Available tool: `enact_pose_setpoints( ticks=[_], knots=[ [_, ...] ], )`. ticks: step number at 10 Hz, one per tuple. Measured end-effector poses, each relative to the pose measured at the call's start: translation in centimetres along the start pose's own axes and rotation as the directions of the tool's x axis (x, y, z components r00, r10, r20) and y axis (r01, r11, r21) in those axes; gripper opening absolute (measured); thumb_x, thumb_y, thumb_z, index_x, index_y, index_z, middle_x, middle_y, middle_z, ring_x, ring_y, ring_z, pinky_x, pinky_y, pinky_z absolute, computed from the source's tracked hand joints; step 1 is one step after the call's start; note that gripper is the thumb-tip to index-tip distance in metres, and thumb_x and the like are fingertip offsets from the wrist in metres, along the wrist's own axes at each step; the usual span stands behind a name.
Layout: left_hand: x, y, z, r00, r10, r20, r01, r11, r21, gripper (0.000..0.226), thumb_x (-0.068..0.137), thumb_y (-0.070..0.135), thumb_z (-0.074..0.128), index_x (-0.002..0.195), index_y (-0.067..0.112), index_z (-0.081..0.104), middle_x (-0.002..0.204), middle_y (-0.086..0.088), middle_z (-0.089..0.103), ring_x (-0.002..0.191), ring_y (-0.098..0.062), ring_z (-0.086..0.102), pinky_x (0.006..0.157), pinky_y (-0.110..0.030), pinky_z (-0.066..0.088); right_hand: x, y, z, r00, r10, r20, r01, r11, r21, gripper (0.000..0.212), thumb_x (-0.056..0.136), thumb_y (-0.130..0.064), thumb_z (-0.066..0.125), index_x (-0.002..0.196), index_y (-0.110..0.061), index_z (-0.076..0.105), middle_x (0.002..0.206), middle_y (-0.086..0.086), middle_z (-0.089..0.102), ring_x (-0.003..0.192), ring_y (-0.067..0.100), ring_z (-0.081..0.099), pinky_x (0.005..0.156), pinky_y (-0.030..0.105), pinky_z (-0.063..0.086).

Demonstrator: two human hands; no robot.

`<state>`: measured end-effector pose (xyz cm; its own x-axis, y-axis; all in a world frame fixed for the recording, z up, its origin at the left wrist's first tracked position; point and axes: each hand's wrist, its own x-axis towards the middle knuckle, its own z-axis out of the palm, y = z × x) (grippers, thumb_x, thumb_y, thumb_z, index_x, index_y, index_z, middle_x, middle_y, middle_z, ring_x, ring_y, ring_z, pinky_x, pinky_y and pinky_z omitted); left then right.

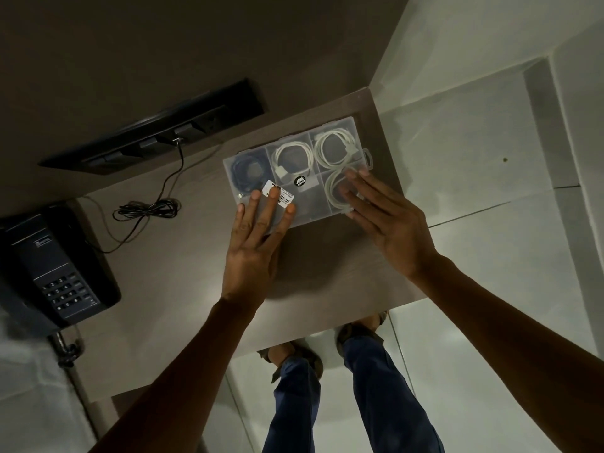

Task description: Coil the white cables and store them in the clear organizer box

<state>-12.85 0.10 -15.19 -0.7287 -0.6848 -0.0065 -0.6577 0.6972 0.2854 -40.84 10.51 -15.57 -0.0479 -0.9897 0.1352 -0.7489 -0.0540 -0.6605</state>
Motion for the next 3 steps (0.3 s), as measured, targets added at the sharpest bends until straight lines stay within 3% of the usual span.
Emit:
enact_pose_setpoints(
  ticks=[1,2,3],
  knots=[
    [0.2,-0.1,-0.1,0.999,-0.015,-0.050,0.015,1.000,-0.009,0.055,0.106,0.006,0.070,0.159,0.010,0.055,0.171,-0.024,0.041,0.161,-0.051,0.032,0.135,-0.063,0.020,0.7,0.0,0.0,0.999,-0.033,0.010,0.033,0.999,0.005,0.061,0.115,-0.016,0.055,0.168,-0.021,0.026,0.167,0.018,0.045,0.157,0.033,0.041,0.124,0.047,0.044],
    [0.5,0.5,-1.6,1.000,0.000,0.010,0.001,0.999,-0.038,0.057,0.107,0.011,0.070,0.161,0.010,0.052,0.173,-0.023,0.039,0.162,-0.050,0.029,0.133,-0.065,0.024,1.3,-0.9,-0.7,1.000,0.027,0.007,-0.027,1.000,-0.004,0.057,0.107,-0.009,0.069,0.159,-0.009,0.047,0.164,0.020,0.049,0.155,0.034,0.044,0.119,0.052,0.049],
    [1.1,2.5,-4.5,0.988,-0.087,0.131,0.098,0.991,-0.086,0.067,0.109,0.032,0.064,0.169,0.022,0.037,0.181,-0.015,0.025,0.166,-0.043,0.020,0.133,-0.063,0.024,2.3,-3.9,-2.6,0.996,0.066,-0.057,-0.073,0.989,-0.131,0.049,0.099,-0.008,0.079,0.145,-0.002,0.064,0.160,0.021,0.053,0.153,0.040,0.045,0.116,0.061,0.046]
  ],
)
